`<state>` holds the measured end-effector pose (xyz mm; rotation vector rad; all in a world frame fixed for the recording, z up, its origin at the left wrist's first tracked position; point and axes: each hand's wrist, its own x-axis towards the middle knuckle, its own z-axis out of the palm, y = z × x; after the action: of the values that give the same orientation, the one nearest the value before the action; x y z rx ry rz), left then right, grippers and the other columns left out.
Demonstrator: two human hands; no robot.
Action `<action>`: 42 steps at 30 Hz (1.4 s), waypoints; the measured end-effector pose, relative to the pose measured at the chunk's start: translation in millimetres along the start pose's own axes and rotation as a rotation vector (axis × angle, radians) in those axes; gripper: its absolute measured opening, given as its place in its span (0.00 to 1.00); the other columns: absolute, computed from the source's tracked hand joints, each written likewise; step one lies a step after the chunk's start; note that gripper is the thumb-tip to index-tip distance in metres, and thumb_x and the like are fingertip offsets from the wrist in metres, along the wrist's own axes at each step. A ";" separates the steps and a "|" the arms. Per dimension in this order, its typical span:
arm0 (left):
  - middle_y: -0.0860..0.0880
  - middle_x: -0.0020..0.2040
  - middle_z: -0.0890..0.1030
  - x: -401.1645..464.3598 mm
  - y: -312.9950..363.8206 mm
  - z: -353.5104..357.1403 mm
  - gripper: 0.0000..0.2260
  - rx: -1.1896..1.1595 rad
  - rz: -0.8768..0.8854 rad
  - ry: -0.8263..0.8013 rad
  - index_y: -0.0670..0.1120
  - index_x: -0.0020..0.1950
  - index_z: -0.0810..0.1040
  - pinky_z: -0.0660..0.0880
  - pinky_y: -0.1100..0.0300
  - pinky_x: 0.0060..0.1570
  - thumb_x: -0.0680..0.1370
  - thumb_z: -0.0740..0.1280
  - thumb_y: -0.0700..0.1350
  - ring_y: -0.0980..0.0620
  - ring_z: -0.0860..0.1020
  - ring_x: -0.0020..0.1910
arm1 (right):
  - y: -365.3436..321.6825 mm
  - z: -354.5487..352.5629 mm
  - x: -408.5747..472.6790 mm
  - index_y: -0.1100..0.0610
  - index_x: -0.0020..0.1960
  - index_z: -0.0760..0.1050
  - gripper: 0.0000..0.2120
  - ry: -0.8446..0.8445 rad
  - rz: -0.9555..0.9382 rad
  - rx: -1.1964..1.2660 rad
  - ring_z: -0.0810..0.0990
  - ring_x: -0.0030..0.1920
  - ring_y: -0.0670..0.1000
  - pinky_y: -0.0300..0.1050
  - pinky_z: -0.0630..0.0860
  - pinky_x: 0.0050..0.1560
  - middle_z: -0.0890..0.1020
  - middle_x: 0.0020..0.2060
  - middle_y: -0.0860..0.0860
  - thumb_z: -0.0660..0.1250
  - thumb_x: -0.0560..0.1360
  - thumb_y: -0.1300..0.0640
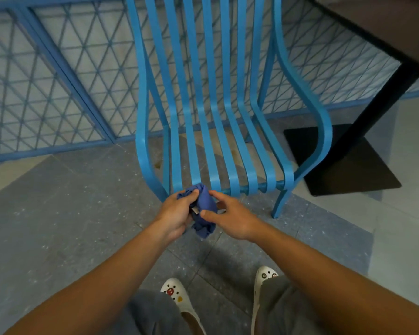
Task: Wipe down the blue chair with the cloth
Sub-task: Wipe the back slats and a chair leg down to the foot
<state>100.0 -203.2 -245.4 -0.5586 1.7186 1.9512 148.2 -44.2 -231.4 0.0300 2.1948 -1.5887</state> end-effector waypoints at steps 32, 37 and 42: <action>0.40 0.53 0.84 -88.9 209.3 230.3 0.09 0.050 0.397 -0.258 0.41 0.52 0.83 0.83 0.44 0.52 0.83 0.64 0.42 0.41 0.84 0.52 | -168.6 -263.0 -113.9 0.51 0.72 0.68 0.23 0.517 -0.169 -0.415 0.83 0.49 0.49 0.43 0.79 0.45 0.81 0.55 0.50 0.69 0.80 0.48; 0.40 0.56 0.83 -86.0 235.6 279.5 0.11 0.160 0.525 -0.334 0.40 0.59 0.81 0.82 0.42 0.53 0.83 0.64 0.45 0.41 0.83 0.54 | -188.2 -313.8 -113.3 0.54 0.64 0.67 0.21 0.687 -0.204 -0.447 0.81 0.51 0.49 0.43 0.80 0.47 0.80 0.54 0.52 0.72 0.77 0.48; 0.43 0.50 0.84 -72.3 262.8 320.1 0.09 0.338 0.729 -0.329 0.49 0.49 0.82 0.80 0.54 0.48 0.84 0.63 0.43 0.45 0.82 0.48 | -199.0 -360.4 -108.0 0.56 0.65 0.69 0.19 0.778 -0.254 -0.415 0.80 0.50 0.42 0.36 0.76 0.43 0.80 0.54 0.50 0.71 0.79 0.54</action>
<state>4.2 82.3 48.1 0.5599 2.1302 1.9545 76.2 240.3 76.9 0.3013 3.2089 -1.3365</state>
